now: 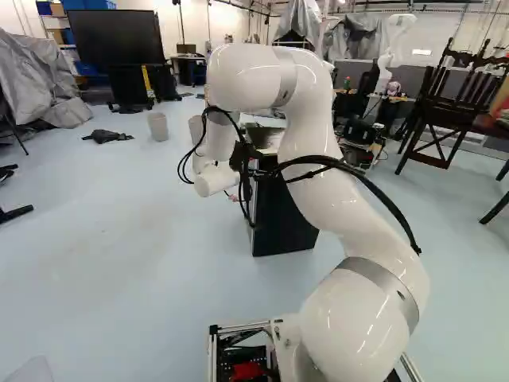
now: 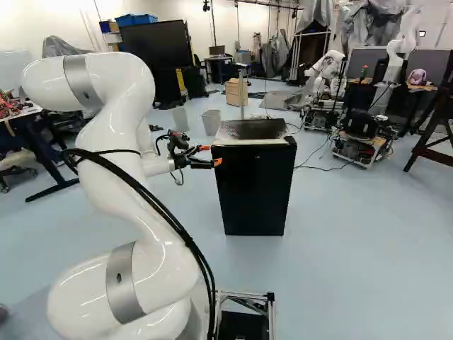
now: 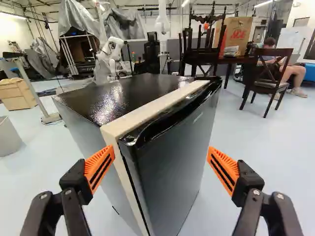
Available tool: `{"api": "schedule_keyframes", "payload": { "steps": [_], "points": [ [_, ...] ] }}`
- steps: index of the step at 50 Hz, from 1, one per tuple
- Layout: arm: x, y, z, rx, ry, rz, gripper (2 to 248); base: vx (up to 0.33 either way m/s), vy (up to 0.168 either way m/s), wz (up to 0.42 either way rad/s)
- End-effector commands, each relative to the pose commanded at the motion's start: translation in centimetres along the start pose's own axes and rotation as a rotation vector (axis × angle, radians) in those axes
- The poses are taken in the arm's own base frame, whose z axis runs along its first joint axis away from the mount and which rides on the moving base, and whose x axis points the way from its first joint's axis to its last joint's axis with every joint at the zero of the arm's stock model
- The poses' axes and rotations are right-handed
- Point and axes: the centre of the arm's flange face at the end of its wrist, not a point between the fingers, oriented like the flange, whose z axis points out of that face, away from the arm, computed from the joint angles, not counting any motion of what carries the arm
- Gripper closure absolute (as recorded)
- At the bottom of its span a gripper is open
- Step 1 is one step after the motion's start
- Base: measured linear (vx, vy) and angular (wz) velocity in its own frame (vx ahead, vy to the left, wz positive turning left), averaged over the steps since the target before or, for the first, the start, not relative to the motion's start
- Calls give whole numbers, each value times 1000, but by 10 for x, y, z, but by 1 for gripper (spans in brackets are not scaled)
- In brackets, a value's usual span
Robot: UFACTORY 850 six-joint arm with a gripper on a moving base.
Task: Grab a drink from the fridge
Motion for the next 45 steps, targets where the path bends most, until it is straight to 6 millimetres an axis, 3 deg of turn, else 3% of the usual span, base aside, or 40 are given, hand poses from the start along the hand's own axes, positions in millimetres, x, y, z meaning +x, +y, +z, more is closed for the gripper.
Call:
{"api": "schedule_keyframes", "payload": {
  "steps": [45],
  "points": [
    [3, 3, 17, -31, 3, 11, 3, 0, 0, 0]
  ]
}}
